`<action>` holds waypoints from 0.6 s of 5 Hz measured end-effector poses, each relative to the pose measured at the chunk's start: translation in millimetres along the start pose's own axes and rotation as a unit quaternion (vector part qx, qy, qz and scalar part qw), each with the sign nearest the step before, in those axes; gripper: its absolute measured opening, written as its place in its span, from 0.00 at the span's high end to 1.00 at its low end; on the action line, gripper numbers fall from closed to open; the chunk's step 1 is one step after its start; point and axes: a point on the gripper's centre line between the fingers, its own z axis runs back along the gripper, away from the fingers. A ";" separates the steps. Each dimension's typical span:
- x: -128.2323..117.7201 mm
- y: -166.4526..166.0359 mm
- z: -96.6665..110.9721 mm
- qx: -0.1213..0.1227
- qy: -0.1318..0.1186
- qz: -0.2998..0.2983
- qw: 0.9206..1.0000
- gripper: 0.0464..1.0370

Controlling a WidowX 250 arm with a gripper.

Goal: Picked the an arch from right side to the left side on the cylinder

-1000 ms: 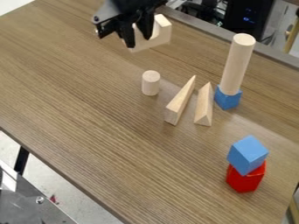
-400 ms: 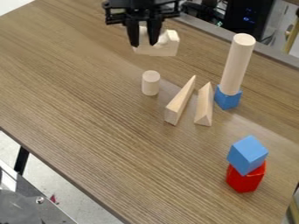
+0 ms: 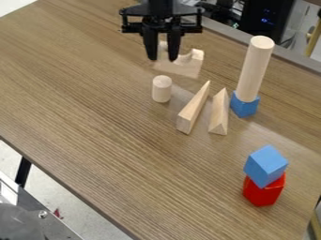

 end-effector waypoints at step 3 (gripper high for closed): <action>21.7 17.5 -26.5 0.009 0.021 -0.037 0.999 0.73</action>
